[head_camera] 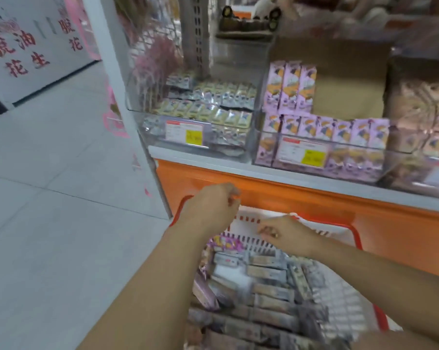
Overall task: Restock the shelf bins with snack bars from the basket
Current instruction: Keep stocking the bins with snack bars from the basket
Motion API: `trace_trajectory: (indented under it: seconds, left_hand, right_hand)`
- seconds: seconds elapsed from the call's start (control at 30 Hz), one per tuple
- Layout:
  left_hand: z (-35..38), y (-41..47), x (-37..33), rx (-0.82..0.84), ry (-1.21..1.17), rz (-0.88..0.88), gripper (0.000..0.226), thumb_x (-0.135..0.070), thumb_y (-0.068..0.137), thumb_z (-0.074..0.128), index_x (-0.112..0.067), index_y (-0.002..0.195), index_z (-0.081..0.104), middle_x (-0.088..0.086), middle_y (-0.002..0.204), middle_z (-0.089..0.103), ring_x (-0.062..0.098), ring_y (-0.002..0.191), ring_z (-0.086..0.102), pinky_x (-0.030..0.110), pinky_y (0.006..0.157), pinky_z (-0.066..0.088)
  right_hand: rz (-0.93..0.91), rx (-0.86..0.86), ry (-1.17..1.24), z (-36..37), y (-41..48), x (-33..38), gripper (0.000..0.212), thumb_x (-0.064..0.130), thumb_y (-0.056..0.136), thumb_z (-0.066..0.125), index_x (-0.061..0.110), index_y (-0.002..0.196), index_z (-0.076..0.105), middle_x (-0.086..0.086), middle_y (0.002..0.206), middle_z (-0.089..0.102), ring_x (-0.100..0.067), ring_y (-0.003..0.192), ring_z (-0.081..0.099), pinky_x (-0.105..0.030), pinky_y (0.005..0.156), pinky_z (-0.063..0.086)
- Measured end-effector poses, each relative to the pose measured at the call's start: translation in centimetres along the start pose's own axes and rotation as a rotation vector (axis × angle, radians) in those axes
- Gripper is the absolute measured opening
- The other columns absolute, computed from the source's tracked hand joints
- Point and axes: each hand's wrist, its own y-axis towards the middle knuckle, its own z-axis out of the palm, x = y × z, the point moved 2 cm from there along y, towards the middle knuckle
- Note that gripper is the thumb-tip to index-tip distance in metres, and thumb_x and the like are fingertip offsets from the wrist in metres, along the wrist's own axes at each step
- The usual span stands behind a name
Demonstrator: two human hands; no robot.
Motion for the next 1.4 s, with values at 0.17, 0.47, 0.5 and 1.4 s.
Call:
trace_trajectory:
  seconds: [0.17, 0.47, 0.5, 1.4]
  left_hand:
    - [1.9, 0.9, -0.7, 0.174, 0.138, 0.037, 0.039, -0.029, 0.099, 0.047, -0.021, 0.136, 0.047, 0.001, 0.136, 0.052, 0.018, 0.119, 0.051, 0.028, 0.094, 0.043]
    - [3.8, 2.7, -1.8, 0.221, 0.171, 0.015, 0.040, -0.034, 0.098, 0.048, -0.028, 0.137, 0.045, -0.006, 0.136, 0.049, 0.014, 0.113, 0.055, 0.028, 0.091, 0.045]
    - [3.9, 2.8, -1.8, 0.220, 0.166, 0.014, 0.040, -0.034, 0.098, 0.048, -0.029, 0.137, 0.045, -0.006, 0.136, 0.049, 0.013, 0.112, 0.055, 0.026, 0.089, 0.044]
    - [-6.4, -4.4, -1.8, 0.177, -0.597, -0.049, 0.035, -0.050, 0.088, 0.057, -0.034, 0.119, 0.060, -0.008, 0.110, 0.068, 0.012, 0.101, 0.064, 0.038, 0.094, 0.052]
  right_hand:
    - [0.223, 0.325, -0.246, 5.6, -0.3, -9.0, 0.028, 0.015, 0.099, 0.044, 0.003, 0.119, 0.058, -0.014, 0.118, 0.061, -0.029, 0.104, 0.058, -0.036, 0.088, 0.046]
    - [0.431, 0.165, -0.341, 9.9, -1.3, -14.3, 0.056, -0.004, 0.084, 0.045, 0.012, 0.137, 0.038, -0.010, 0.140, 0.041, -0.026, 0.125, 0.043, -0.034, 0.103, 0.038]
    - [0.448, 0.146, -0.355, 10.3, -1.3, -14.3, 0.056, -0.004, 0.085, 0.046, 0.011, 0.137, 0.037, -0.010, 0.140, 0.039, -0.026, 0.124, 0.045, -0.034, 0.101, 0.038]
    - [-0.446, -0.453, -0.420, -11.9, -5.0, 12.0, 0.042, 0.007, 0.077, 0.073, 0.021, 0.116, 0.064, -0.005, 0.112, 0.055, -0.026, 0.069, 0.062, -0.040, 0.047, 0.052]
